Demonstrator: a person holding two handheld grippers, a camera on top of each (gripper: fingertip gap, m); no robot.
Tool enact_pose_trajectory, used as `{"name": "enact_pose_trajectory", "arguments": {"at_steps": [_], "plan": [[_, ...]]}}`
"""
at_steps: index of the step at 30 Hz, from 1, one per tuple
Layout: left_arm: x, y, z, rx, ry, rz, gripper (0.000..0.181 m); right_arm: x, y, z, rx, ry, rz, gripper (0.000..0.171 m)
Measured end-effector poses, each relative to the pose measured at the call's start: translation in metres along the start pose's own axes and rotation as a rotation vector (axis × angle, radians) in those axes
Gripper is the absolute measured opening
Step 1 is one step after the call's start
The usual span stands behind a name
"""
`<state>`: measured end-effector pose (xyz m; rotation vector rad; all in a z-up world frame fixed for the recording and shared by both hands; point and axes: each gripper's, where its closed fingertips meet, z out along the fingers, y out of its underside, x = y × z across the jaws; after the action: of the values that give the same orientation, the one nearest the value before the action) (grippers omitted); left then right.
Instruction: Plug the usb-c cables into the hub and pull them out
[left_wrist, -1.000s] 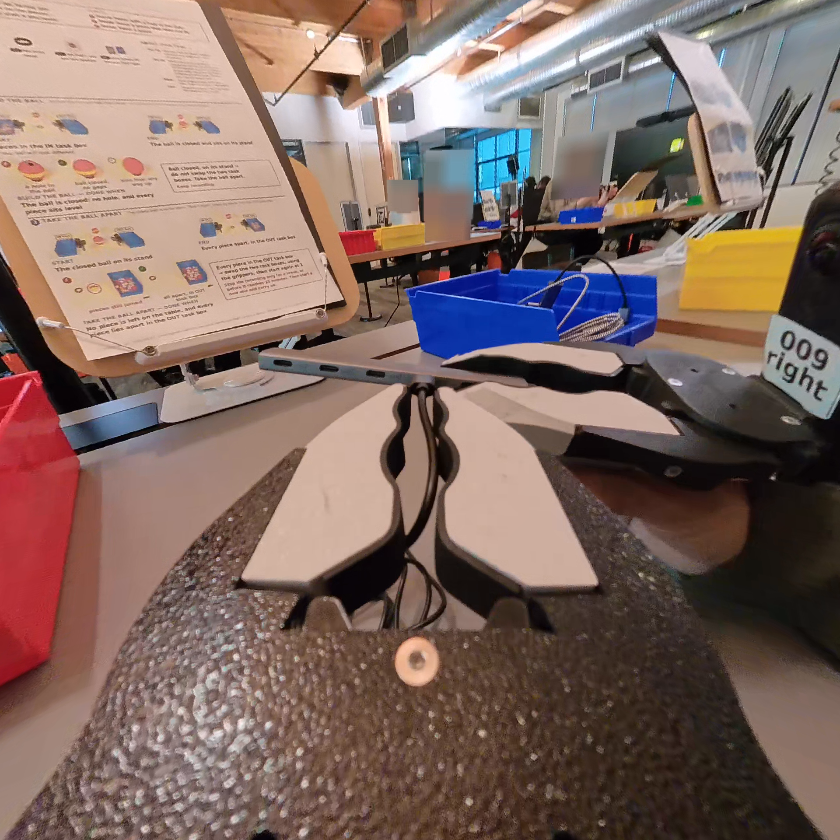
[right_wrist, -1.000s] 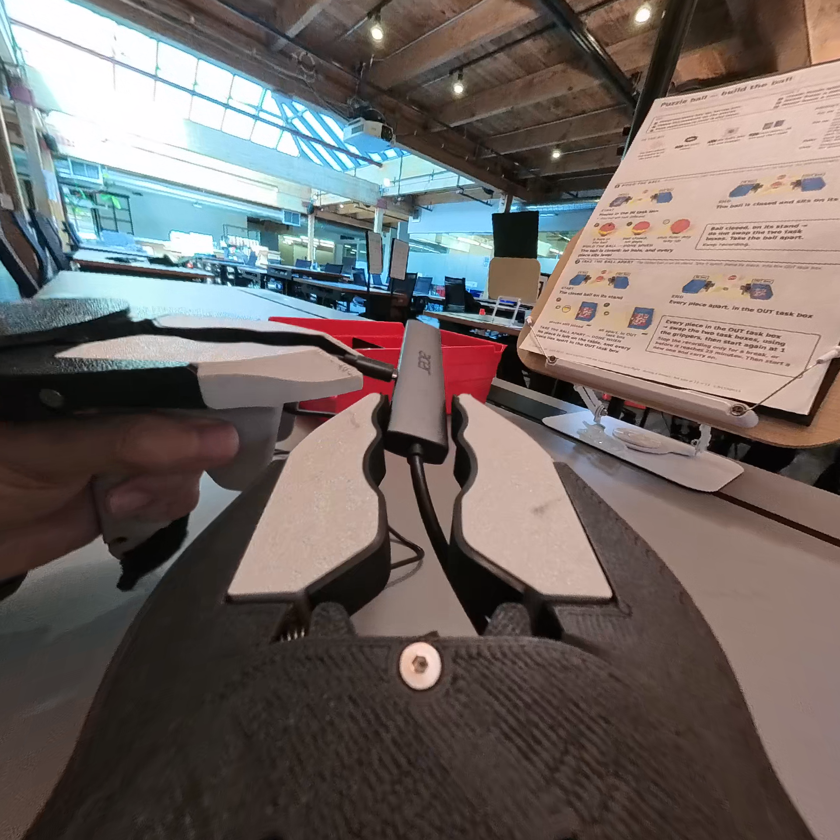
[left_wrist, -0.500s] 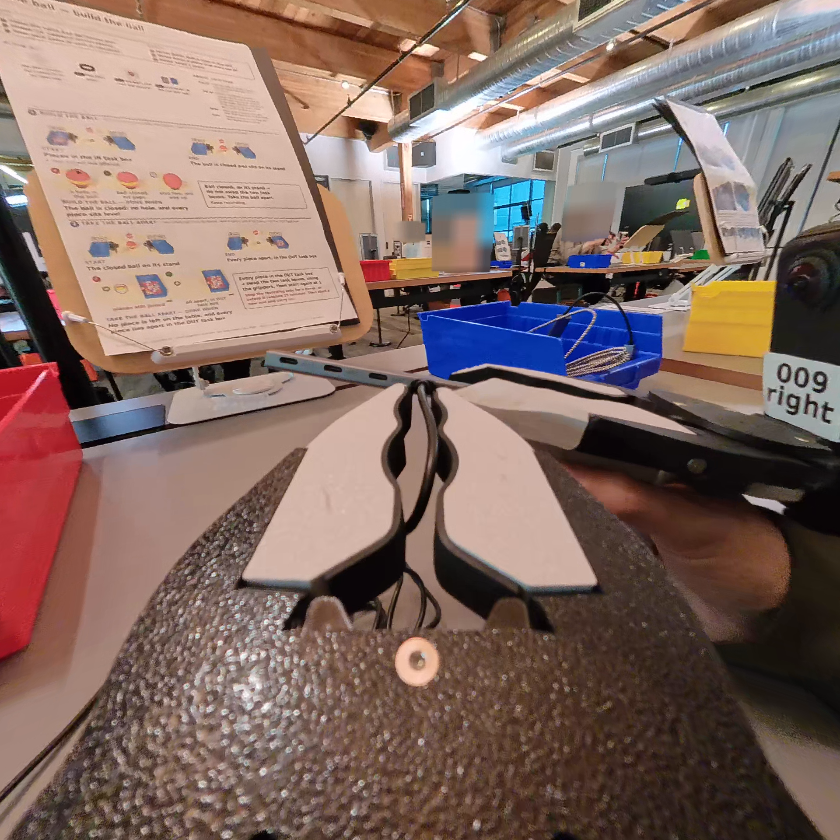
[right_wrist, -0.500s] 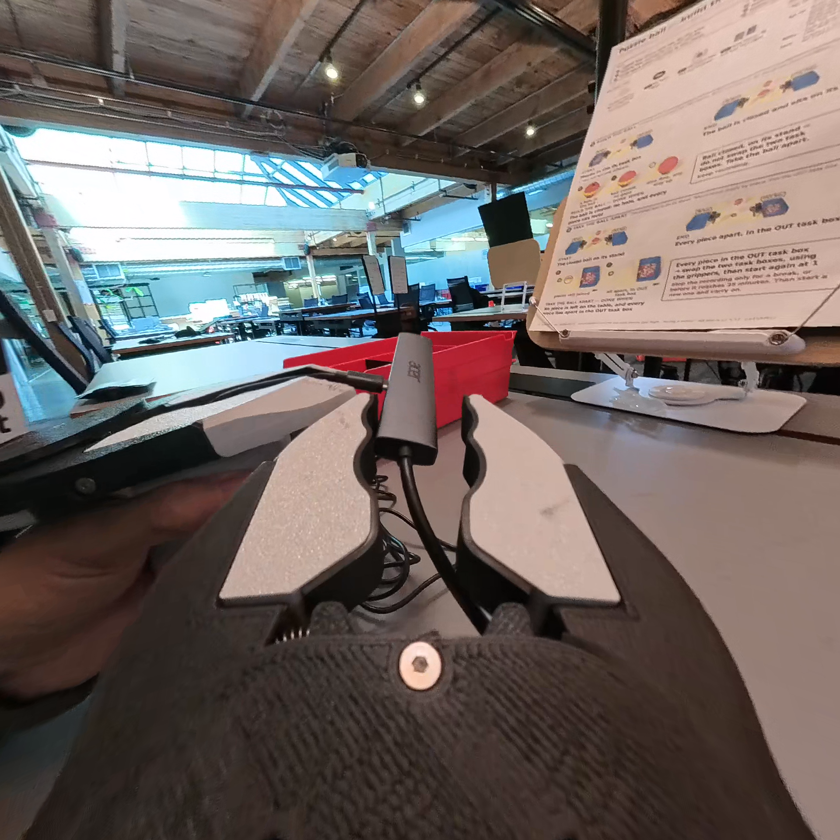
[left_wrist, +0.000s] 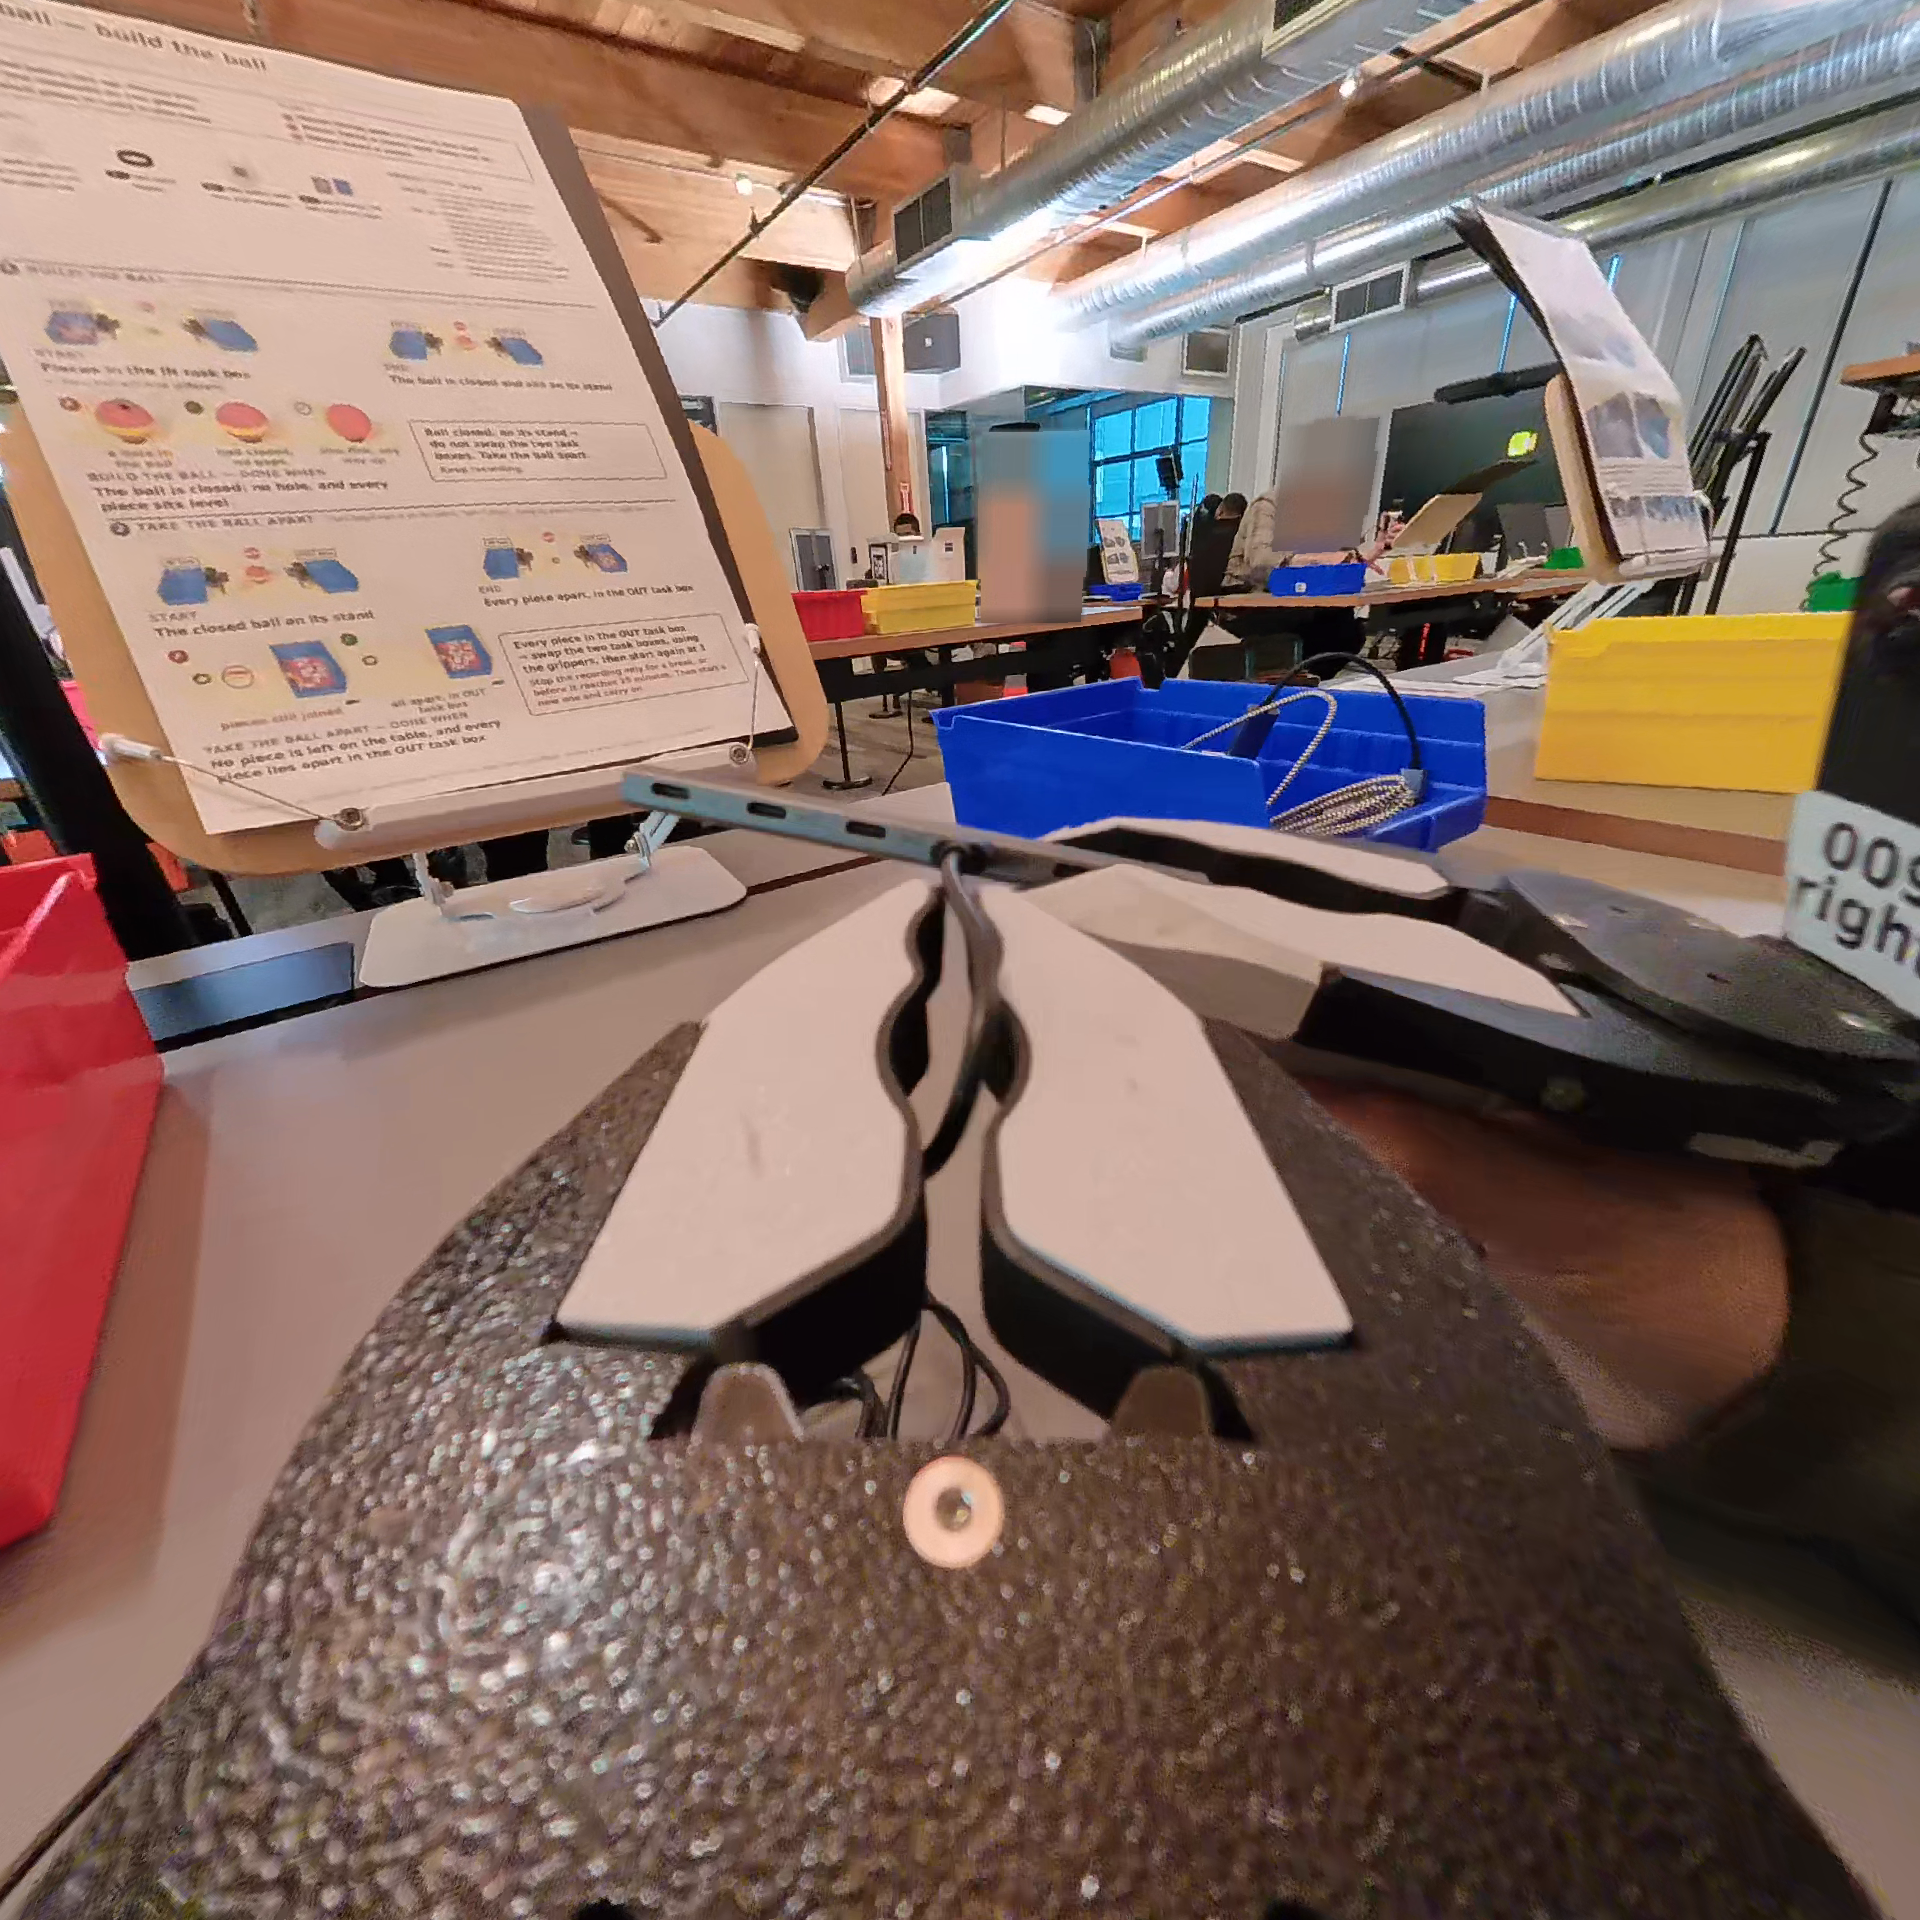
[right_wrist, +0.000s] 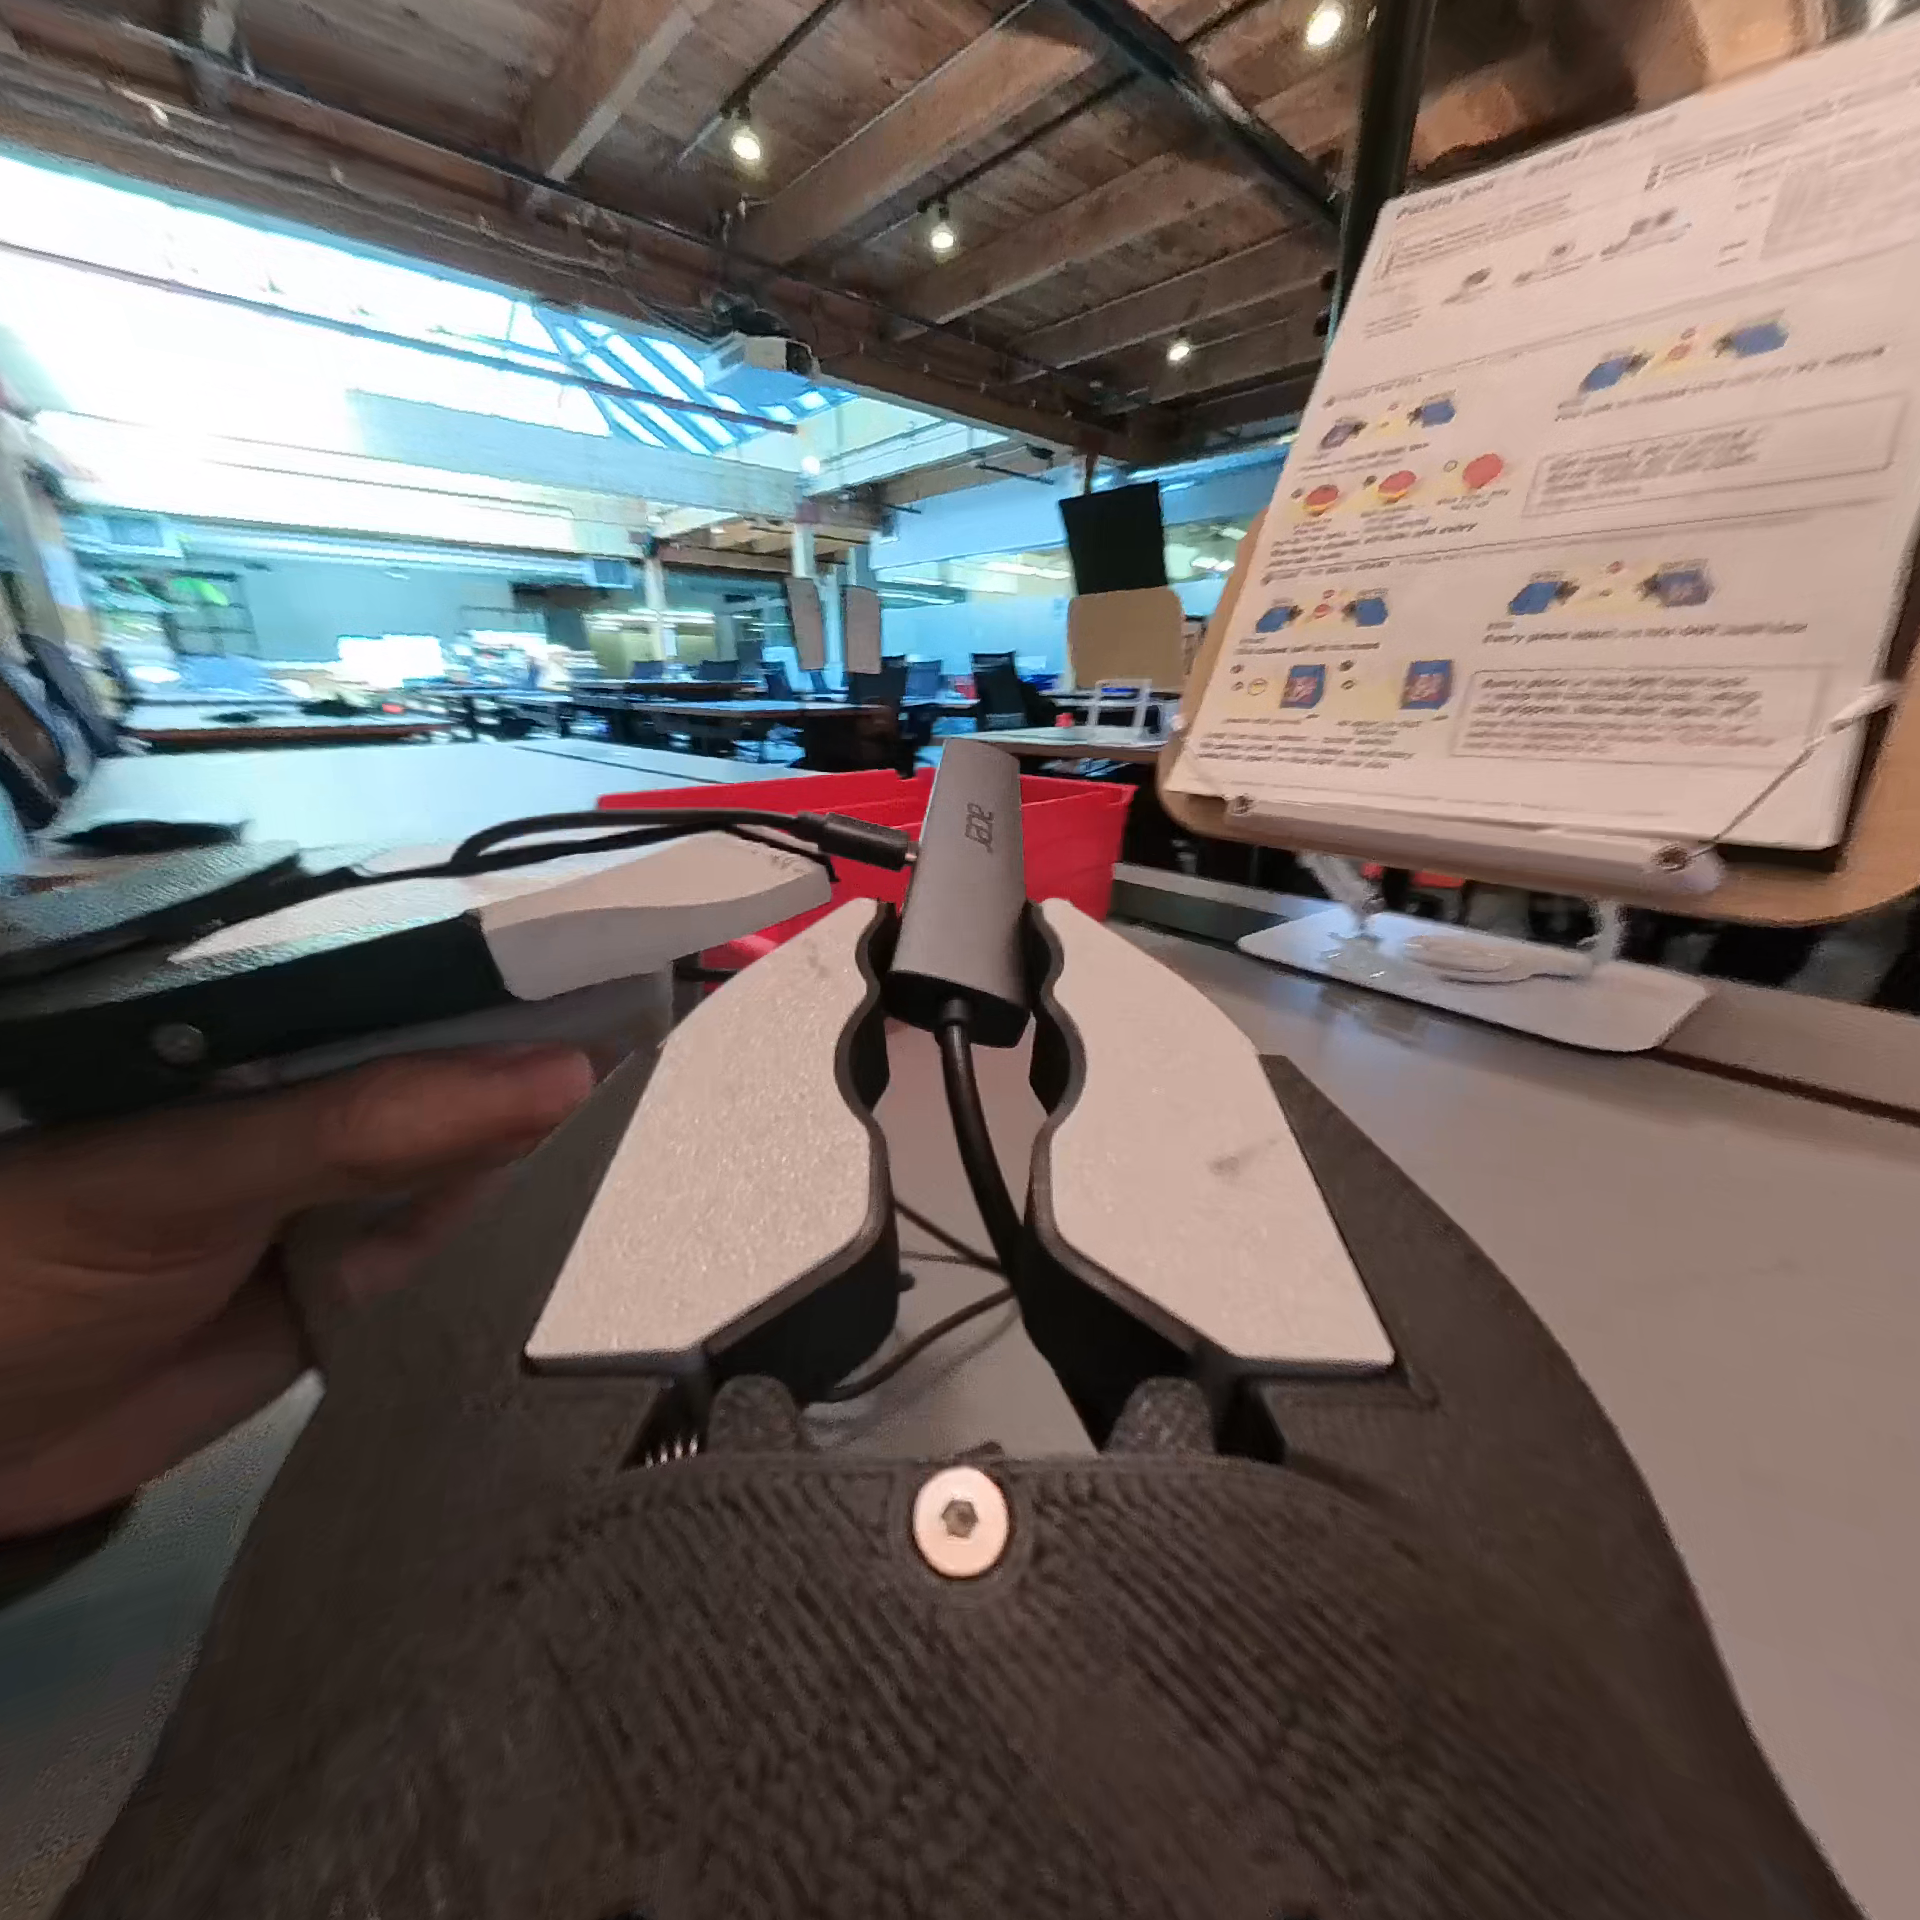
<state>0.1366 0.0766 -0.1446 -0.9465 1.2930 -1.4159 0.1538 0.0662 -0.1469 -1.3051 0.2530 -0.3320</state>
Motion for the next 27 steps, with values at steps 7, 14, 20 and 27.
{"name": "enact_pose_trajectory", "arguments": {"at_steps": [7, 14, 20, 27], "plan": [[0.004, -0.005, 0.001, -0.004, 0.032, 0.098, 0.019, -0.006, -0.005, -0.002, 0.02, 0.04, -0.245, 0.024], [-0.002, -0.004, 0.002, -0.034, 0.043, 0.042, 0.01, -0.006, -0.001, -0.001, 0.015, -0.006, -0.124, 0.024], [0.001, -0.007, 0.0, 0.039, -0.008, 0.17, 0.01, -0.007, -0.008, -0.003, 0.075, -0.053, 0.078, 0.028], [-0.009, -0.011, -0.003, 0.054, -0.065, 0.193, 0.01, -0.009, -0.004, 0.0, 0.042, -0.072, 0.143, 0.032]]}}
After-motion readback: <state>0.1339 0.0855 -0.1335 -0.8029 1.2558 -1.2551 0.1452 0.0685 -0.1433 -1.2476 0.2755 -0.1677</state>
